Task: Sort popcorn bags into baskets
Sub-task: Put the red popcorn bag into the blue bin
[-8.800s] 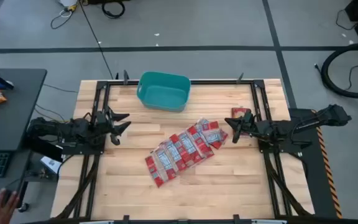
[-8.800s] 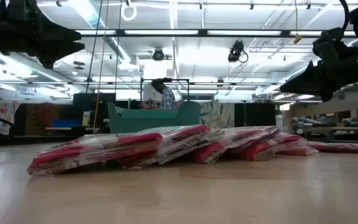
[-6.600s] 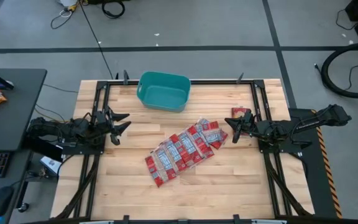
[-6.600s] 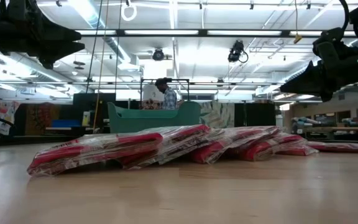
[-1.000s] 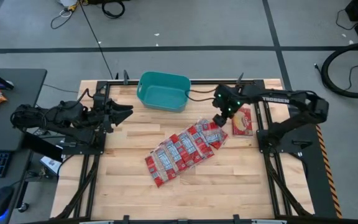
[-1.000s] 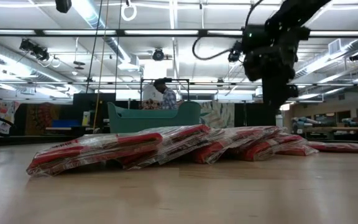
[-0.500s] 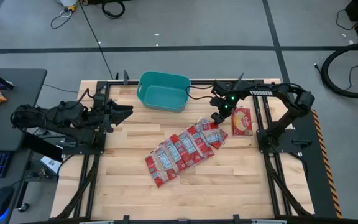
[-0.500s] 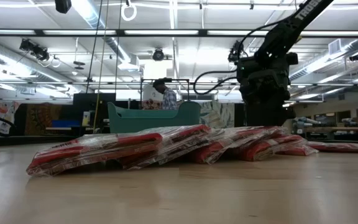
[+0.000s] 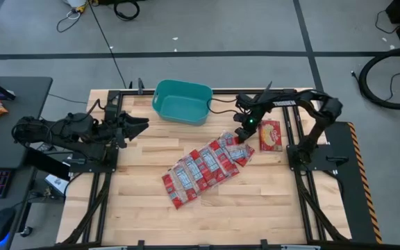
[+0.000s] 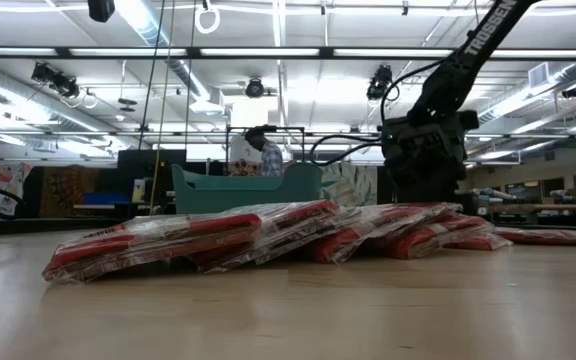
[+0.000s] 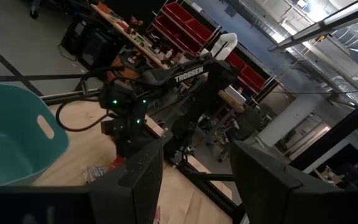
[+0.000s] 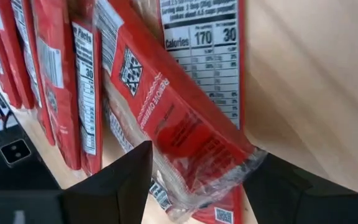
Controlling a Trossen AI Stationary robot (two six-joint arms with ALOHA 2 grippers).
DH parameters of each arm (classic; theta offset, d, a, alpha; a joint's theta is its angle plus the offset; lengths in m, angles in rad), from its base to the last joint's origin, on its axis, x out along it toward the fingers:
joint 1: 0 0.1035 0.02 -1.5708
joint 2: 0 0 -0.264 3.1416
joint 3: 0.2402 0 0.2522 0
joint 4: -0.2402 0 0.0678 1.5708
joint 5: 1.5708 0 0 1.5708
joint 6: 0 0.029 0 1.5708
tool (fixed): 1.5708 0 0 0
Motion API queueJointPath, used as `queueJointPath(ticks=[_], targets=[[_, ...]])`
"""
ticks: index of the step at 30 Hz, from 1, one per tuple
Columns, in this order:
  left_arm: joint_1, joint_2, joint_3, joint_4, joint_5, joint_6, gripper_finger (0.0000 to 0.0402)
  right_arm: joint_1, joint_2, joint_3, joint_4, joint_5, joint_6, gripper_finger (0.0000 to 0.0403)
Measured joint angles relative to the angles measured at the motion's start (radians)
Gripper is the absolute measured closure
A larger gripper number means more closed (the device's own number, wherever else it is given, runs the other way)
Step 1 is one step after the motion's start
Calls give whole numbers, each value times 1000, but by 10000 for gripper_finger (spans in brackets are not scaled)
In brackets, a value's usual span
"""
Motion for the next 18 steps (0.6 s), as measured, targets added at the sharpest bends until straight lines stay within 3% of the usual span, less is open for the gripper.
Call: queueJointPath(ticks=[5, 18], targets=[[0, 0, 0, -6, -5, 0, 210, 25, 2, 0, 33, 17, -4, 203], [0, 1, 0, -6, -12, 0, 210, 45, -2, 0, 38, 62, 1, 362]])
